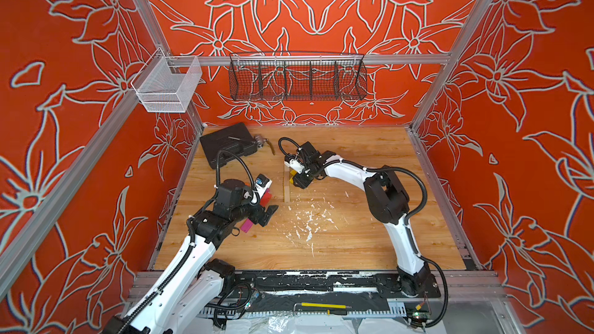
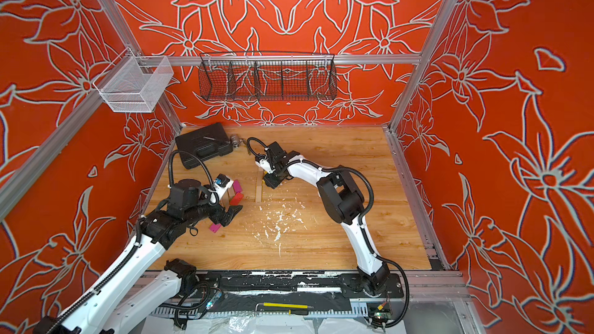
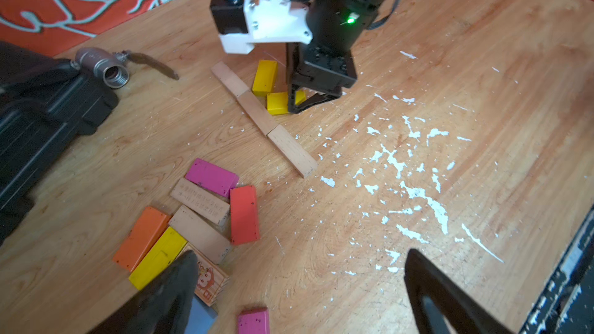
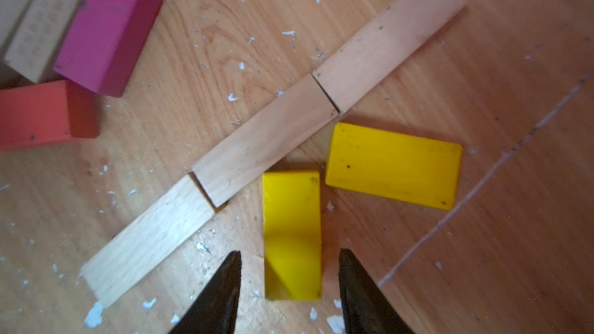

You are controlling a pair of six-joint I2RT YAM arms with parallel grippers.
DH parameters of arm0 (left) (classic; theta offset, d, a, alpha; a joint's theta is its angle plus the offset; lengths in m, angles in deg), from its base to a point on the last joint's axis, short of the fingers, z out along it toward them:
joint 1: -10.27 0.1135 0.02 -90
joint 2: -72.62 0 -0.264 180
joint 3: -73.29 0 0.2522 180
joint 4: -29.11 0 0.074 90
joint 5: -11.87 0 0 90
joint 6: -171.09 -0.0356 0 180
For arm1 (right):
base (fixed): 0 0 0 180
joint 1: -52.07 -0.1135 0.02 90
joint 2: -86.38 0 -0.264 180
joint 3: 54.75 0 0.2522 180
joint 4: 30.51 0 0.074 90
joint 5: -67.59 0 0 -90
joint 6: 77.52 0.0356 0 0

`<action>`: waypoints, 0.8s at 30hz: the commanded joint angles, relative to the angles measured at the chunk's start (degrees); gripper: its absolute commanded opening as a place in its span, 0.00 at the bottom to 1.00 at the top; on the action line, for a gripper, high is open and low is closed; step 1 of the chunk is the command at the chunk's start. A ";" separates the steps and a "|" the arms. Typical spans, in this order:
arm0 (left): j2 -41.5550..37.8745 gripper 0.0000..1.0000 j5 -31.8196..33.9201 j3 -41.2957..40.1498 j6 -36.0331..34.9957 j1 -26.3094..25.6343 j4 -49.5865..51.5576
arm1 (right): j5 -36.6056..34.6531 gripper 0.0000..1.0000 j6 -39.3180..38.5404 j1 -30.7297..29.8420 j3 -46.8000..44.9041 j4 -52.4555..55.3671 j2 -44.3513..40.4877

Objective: Assemble the letter k with building blocks
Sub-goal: Assemble the building block at the center of the board, then adjust the building block at the center of the board.

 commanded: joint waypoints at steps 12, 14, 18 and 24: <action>25.50 0.82 3.33 13.20 43.30 0.62 -3.52 | -3.60 0.65 22.86 2.94 -28.78 -14.94 -35.07; 30.75 0.78 1.48 14.72 44.18 0.60 -5.60 | -3.13 0.68 25.21 2.95 -31.25 -13.84 -38.23; 39.73 0.72 -0.32 18.17 43.92 0.71 -7.69 | -0.97 0.71 28.20 2.92 -35.12 -11.05 -43.60; 49.50 0.66 -3.43 22.08 42.24 0.69 -10.18 | 0.00 0.73 30.08 2.93 -39.31 -10.31 -47.72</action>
